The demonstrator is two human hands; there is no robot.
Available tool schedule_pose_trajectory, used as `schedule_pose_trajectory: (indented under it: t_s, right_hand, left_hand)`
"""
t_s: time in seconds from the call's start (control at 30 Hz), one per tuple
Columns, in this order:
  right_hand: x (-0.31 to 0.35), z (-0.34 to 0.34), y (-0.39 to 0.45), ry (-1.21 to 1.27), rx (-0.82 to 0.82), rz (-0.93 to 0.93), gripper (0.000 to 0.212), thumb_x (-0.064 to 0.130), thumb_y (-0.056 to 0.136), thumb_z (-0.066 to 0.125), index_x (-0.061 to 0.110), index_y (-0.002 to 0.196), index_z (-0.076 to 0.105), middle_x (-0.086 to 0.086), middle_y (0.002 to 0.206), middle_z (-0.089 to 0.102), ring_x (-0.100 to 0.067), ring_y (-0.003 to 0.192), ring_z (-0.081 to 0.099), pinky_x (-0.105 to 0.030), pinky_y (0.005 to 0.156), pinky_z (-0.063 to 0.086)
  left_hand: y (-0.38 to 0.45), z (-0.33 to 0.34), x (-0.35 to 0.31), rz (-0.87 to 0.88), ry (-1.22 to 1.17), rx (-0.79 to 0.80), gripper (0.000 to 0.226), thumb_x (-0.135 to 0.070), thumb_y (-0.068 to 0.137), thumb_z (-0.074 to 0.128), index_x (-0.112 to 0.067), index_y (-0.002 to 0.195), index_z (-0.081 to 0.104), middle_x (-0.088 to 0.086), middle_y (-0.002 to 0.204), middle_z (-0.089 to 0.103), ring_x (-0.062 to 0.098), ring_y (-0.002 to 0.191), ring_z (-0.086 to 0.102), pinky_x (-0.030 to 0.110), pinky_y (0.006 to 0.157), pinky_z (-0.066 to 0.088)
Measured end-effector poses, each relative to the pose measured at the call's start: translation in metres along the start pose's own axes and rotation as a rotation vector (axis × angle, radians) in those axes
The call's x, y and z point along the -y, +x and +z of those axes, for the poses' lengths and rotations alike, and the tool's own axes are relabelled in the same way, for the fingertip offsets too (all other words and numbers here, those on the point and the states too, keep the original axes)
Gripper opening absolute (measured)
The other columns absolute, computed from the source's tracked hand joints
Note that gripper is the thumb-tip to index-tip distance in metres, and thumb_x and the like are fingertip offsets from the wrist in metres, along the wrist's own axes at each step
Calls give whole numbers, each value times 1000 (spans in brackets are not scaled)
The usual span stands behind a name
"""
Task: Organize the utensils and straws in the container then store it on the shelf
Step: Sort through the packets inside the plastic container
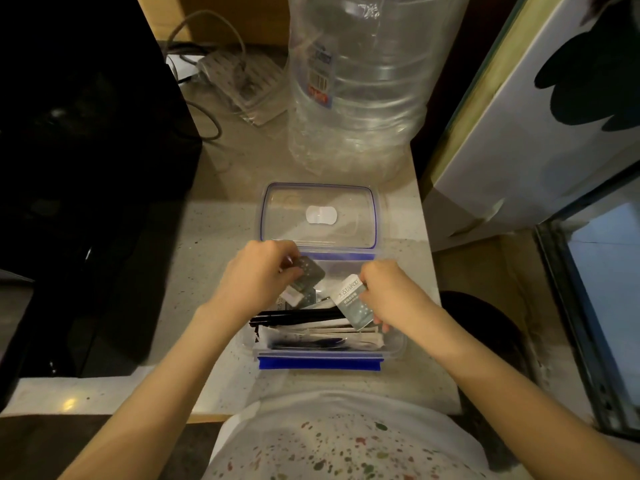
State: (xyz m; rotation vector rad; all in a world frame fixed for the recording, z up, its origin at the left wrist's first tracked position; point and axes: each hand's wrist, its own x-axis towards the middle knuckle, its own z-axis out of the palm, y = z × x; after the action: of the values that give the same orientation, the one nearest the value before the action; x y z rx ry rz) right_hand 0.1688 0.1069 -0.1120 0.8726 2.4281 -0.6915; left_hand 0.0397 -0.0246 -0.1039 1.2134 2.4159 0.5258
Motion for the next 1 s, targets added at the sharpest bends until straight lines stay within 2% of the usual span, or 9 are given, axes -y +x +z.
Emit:
schedule_pose_trajectory:
  t_s: [0.07, 0.1, 0.27, 0.4, 0.53, 0.67, 0.8, 0.87, 1.0]
  right_hand:
    - [2, 5, 1, -29, -50, -31, 18, 0, 88, 56, 3, 106, 57, -16, 97, 64, -25, 79, 66, -27, 65, 52]
    - [2, 6, 0, -35, -58, -36, 16, -1, 88, 55, 2, 104, 57, -16, 95, 64, -25, 78, 66, -27, 65, 53]
    - [-6, -7, 1, 190, -9, 26, 20, 2, 90, 45, -9, 103, 57, -13, 70, 62, -21, 54, 63, -28, 50, 53]
    - [-11, -18, -6, 275, 23, 106, 33, 8, 95, 46, 8, 128, 46, -15, 90, 69, -20, 56, 67, -34, 63, 59]
    - [-12, -17, -11, 226, -35, -22, 32, 6, 92, 52, 9, 124, 51, -15, 101, 65, -25, 67, 69, -39, 63, 60]
    - [-8, -7, -8, 97, -44, -178, 20, 6, 88, 56, 9, 107, 63, -12, 106, 63, -24, 84, 64, -35, 76, 55]
    - [-4, 0, -3, 108, -85, -270, 27, 7, 89, 55, 12, 115, 61, -8, 113, 64, -19, 98, 61, -28, 85, 50]
    - [-1, 3, 2, 105, -132, -317, 29, 8, 91, 54, 12, 119, 59, -7, 117, 64, -19, 104, 60, -28, 90, 47]
    - [11, 10, 16, 35, -167, -434, 25, 11, 91, 54, 12, 115, 62, -6, 114, 66, -19, 100, 61, -27, 83, 47]
  left_hand:
    - [2, -5, -6, -103, -263, 29, 11, -16, 81, 66, -15, 92, 63, -1, 71, 66, 3, 55, 59, 8, 50, 46]
    - [2, -5, -9, -166, -383, 66, 10, -14, 80, 68, -15, 89, 62, -1, 64, 65, 0, 47, 57, 6, 44, 42]
    - [-1, 24, -26, -373, -742, 311, 10, -6, 85, 61, -4, 93, 56, 12, 64, 65, 7, 40, 61, 14, 41, 50]
    - [4, 44, -36, -439, -837, 358, 7, -9, 87, 59, -5, 88, 53, 15, 69, 67, 10, 45, 66, 15, 41, 52]
    - [8, 57, -39, -412, -730, 248, 10, -10, 87, 60, -4, 86, 52, 10, 61, 66, 9, 41, 64, 15, 39, 50]
    - [6, 67, -39, -196, -274, 42, 18, -19, 79, 68, -3, 75, 62, 13, 69, 68, 22, 61, 65, 36, 63, 57]
    - [-1, 59, -35, -135, -188, -41, 29, -29, 78, 70, -5, 91, 63, 12, 80, 67, 24, 74, 61, 36, 69, 52]
    - [-6, 52, -27, -103, -136, -61, 25, -23, 81, 66, -6, 99, 62, 11, 90, 66, 24, 80, 61, 34, 73, 51]
    - [-18, 34, -5, -45, 63, -25, 20, -4, 87, 55, -6, 104, 64, 12, 108, 64, 26, 93, 61, 33, 82, 51]
